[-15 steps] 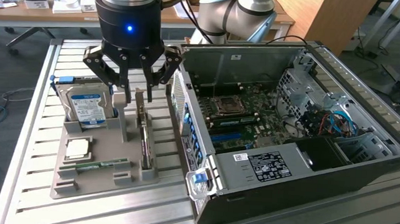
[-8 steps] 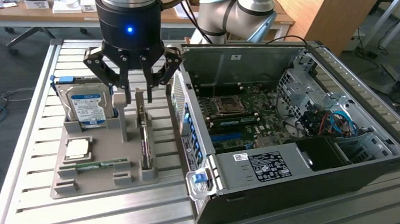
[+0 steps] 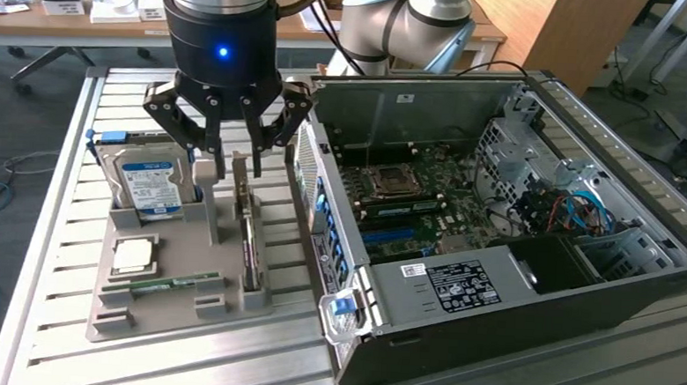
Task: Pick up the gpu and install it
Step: 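Pick up the gpu and move the gpu toward the slot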
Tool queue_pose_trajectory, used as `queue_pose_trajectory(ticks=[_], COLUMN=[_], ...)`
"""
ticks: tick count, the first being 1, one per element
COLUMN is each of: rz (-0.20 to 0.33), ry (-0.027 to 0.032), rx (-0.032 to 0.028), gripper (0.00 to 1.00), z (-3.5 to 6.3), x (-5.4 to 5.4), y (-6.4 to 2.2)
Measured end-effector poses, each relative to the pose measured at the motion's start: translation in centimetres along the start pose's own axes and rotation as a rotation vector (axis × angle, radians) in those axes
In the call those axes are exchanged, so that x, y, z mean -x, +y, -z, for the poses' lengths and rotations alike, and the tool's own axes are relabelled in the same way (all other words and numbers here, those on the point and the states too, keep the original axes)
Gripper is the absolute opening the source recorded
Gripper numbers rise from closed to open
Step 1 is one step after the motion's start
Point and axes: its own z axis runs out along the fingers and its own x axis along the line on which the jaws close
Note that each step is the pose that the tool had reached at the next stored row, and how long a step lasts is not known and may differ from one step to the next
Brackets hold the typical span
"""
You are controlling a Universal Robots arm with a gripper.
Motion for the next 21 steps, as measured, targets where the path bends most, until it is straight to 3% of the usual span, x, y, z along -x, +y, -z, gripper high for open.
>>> queue_pose_trajectory(ticks=[21], rz=[0.000], ry=[0.0000], rx=[0.0000], gripper=[0.42], z=[-0.59], x=[-0.01], y=[-0.03])
